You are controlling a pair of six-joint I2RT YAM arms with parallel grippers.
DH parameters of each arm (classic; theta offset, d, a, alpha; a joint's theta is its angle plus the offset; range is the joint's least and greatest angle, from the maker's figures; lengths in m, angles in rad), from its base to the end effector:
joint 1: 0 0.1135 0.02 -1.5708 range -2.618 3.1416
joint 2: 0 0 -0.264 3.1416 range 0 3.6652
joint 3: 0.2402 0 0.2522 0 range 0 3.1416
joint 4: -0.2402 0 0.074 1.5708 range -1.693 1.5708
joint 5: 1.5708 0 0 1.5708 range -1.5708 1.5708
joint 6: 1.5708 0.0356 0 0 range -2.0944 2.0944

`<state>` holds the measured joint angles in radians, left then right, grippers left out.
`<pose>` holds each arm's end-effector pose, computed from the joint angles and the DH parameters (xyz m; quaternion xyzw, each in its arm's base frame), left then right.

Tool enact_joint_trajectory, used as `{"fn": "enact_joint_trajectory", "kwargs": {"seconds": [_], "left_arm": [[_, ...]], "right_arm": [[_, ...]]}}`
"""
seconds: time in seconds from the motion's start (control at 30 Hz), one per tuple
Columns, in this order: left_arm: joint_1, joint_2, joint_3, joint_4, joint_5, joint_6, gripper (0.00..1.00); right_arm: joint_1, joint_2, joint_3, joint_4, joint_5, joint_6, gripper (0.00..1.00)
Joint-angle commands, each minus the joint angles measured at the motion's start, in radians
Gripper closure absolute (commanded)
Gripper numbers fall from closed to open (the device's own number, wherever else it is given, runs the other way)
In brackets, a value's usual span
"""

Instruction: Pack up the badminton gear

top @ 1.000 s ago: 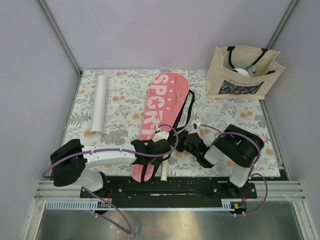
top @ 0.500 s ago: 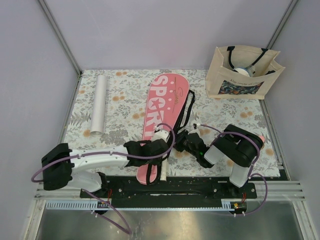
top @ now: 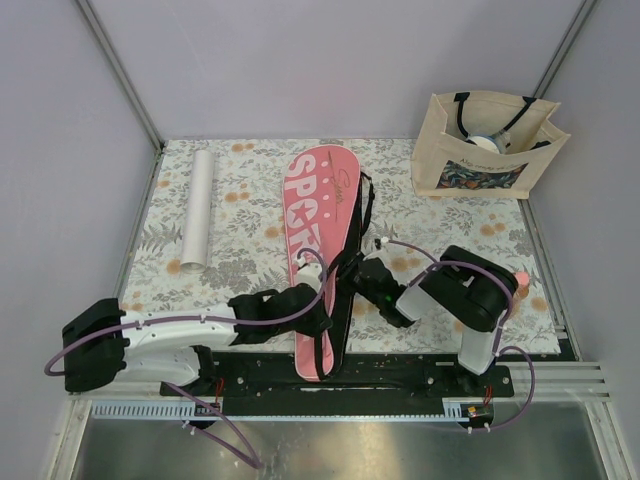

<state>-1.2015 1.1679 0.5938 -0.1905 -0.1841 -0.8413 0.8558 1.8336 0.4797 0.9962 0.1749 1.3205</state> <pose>0.0903 -0.2153 0.1983 0.1286 0.9076 -0.2890 0.2761 0.2027 0.2240 0.1039 0.2369 0.7850 0.4697 0.3271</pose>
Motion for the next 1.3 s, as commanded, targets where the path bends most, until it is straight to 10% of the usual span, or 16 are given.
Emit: {"fn": "enact_joint_trajectory", "kwargs": {"seconds": [0.0,0.57,1.27], "left_arm": [[-0.007,0.027,0.024,0.025,-0.014,-0.009,1.00],[-0.003,0.213,0.060,0.003,-0.046,-0.001,0.82],[0.037,-0.046,0.192,-0.148,-0.066,0.077,0.37]], "right_arm": [[0.005,0.004,0.077,0.030,0.042,-0.037,0.61],[0.011,-0.401,0.143,-0.885,0.089,-0.219,0.27],[-0.014,-0.531,0.158,-0.952,0.170,-0.265,0.34]]}}
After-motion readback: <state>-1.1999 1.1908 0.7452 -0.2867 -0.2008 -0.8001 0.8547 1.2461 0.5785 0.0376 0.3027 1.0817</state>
